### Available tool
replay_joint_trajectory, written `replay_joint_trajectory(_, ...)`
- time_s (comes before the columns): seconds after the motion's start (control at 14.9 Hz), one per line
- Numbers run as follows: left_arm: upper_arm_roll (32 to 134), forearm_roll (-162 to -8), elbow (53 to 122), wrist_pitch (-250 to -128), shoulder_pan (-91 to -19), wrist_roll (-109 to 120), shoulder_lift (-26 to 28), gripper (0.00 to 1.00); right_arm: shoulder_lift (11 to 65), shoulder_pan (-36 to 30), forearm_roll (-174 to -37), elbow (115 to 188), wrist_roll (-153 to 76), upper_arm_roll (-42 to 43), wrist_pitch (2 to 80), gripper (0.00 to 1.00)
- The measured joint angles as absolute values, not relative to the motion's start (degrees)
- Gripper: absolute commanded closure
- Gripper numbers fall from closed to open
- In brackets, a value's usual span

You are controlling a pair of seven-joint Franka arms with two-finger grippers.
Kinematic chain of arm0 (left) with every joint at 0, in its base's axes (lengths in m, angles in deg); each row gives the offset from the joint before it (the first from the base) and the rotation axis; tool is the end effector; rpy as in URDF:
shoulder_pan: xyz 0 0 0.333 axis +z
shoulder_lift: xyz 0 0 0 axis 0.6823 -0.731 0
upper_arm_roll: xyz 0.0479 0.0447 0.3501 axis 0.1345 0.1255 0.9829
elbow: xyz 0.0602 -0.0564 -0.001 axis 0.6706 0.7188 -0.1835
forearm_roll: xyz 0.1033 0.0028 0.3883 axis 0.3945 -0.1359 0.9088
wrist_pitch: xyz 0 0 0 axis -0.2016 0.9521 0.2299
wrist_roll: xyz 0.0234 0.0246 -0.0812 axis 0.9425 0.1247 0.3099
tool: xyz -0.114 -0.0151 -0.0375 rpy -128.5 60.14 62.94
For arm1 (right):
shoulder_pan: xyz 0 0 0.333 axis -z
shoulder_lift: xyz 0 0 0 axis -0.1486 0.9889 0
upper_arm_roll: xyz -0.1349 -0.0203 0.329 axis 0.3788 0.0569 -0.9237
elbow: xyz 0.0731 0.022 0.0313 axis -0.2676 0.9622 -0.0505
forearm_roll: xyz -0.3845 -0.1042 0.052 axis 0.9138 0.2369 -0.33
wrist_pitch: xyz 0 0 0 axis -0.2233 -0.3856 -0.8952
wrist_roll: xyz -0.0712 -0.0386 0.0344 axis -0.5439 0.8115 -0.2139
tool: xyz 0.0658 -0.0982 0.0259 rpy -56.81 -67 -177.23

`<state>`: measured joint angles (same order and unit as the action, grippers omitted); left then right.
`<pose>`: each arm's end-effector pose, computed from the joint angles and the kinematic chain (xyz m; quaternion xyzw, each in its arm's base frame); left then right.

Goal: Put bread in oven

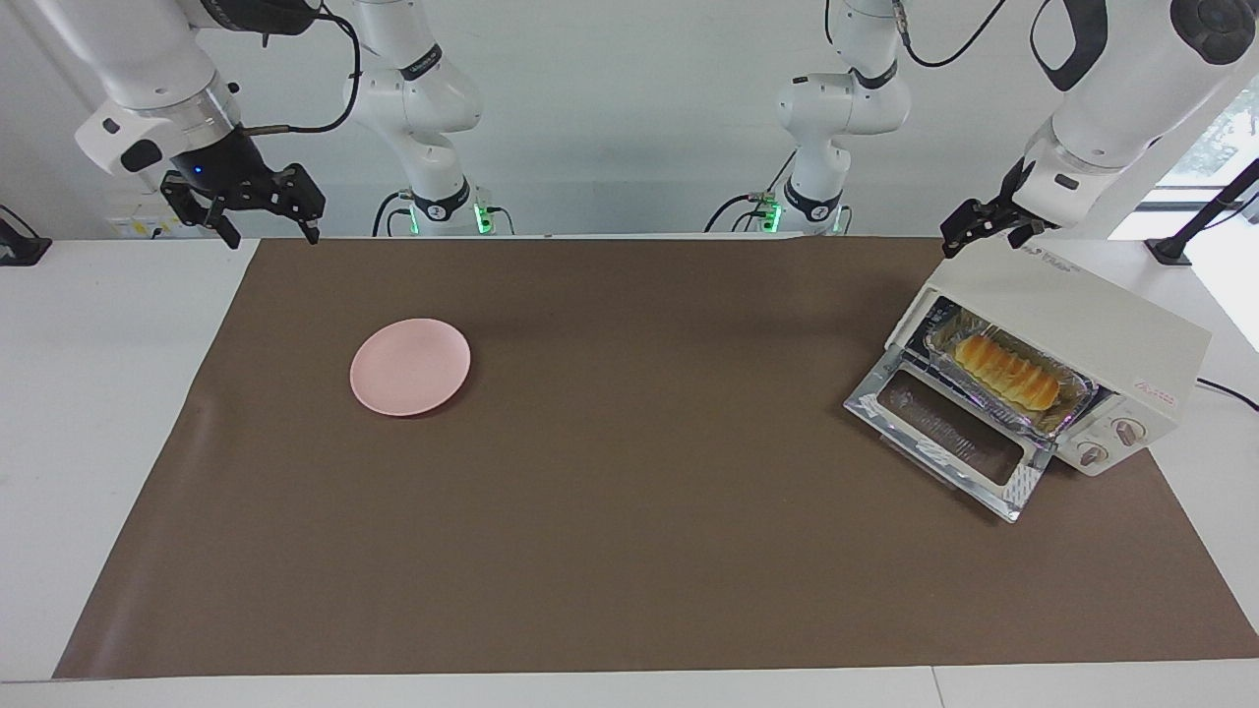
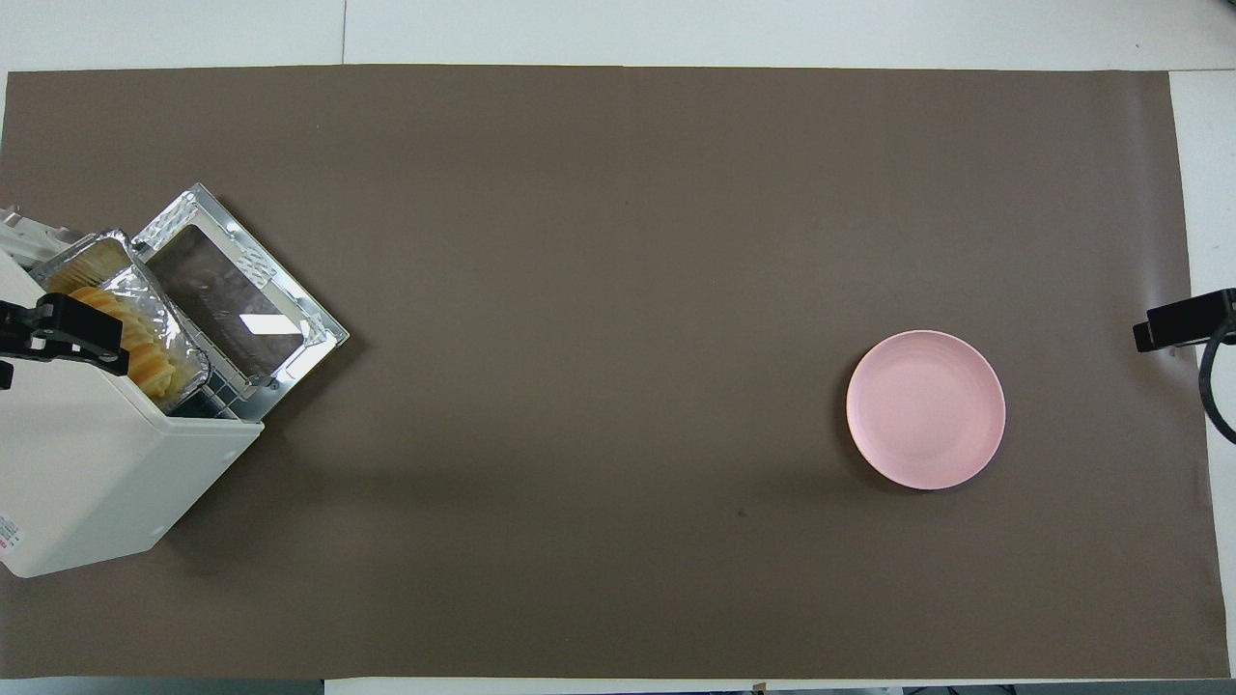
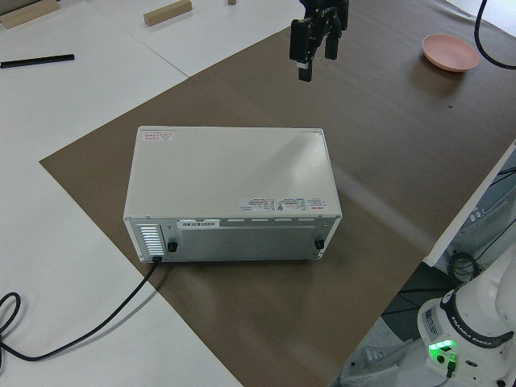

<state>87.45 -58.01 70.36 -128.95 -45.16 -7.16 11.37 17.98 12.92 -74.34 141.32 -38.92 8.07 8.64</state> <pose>0.5318 -0.0035 0.6266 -0.9935 -0.0207 0.1108 0.0169 0.5237 -0.0454 0.6620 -0.9992 -0.0266 0.0289 0.0015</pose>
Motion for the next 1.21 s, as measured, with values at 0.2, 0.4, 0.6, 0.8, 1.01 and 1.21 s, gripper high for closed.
replay_joint_trajectory(0.2,87.17,-58.01,70.96,-130.21,-44.01,-9.0,11.45,0.0,17.98,12.92,-74.34,141.32,-38.92,8.07,8.64,0.0)
replay_joint_trajectory(0.4,87.1,-58.01,71.07,-130.37,-43.99,-9.58,11.45,0.0,17.98,12.92,-74.34,141.32,-38.92,8.07,8.64,0.0)
replay_joint_trajectory(0.6,86.87,-58.01,71.08,-131.1,-44.0,-10.22,11.45,0.0,17.98,12.92,-74.34,141.32,-38.92,8.07,8.64,0.0)
replay_joint_trajectory(0.8,86.65,-58.01,71.45,-133.5,-44.02,-11.55,11.46,0.0,17.98,12.92,-74.34,141.32,-38.92,8.07,8.64,0.0)
replay_joint_trajectory(1.01,86.07,-58.01,73.03,-135.34,-44.11,-12.35,11.54,0.0,17.98,12.92,-74.34,141.32,-38.92,8.07,8.64,0.0)
replay_joint_trajectory(1.21,85.28,-58.01,73.5,-136.25,-45.28,-12.58,11.55,0.0,17.98,12.92,-74.34,141.32,-38.92,8.07,8.64,0.0)
